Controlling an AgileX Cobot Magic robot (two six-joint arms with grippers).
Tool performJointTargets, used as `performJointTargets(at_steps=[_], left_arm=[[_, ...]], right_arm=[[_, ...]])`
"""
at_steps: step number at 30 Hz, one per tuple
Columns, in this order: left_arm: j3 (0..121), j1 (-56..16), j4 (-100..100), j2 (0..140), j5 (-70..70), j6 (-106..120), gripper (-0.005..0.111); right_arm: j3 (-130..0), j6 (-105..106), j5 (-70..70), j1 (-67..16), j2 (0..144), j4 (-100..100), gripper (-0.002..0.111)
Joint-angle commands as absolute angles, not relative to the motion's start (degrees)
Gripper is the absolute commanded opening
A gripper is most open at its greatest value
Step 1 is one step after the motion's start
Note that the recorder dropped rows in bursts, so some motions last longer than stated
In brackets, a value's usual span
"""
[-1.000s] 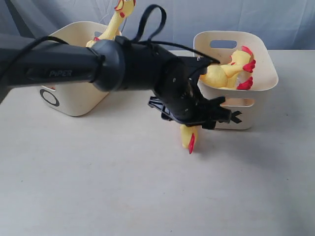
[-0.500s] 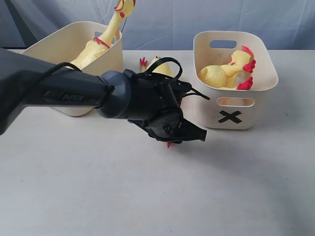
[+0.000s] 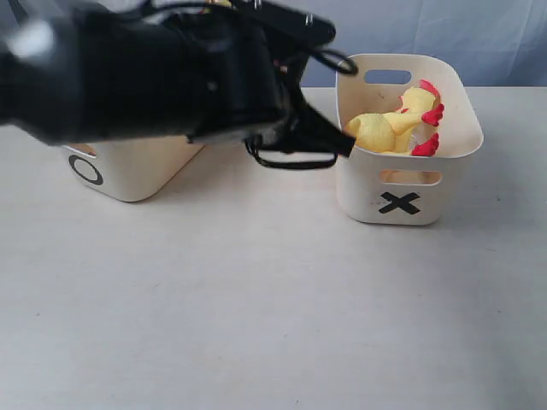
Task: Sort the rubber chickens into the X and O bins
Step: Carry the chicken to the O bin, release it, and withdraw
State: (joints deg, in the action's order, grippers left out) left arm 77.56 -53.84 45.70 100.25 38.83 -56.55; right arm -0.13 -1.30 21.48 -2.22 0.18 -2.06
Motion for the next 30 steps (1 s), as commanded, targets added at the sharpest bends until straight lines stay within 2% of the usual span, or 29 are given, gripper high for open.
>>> performJointTargets(at_steps=[1, 5, 11, 25, 30], left_arm=[[77.6, -54.3, 48.7, 94.8, 27.0, -55.7, 0.0], [77.6, -54.3, 49.0, 92.6, 30.9, -55.6, 0.0], [76.6, -53.8, 60.2, 89.9, 53.9, -61.0, 0.0], [63.5, -51.8, 52.1, 72.3, 54.6, -48.0, 0.0], [56.2, -46.8, 47.8, 71.9, 51.3, -41.7, 0.0]], right_arm=[[0.0, -1.1, 20.8, -2.4, 0.0, -2.0, 0.0], [0.0, -1.1, 20.8, -2.4, 0.0, -2.0, 0.0], [0.0, -1.1, 20.9, -2.4, 0.0, -2.1, 0.0], [0.0, -1.1, 20.9, -2.4, 0.0, -2.1, 0.0], [0.0, -1.1, 20.8, -2.4, 0.0, -2.0, 0.0]])
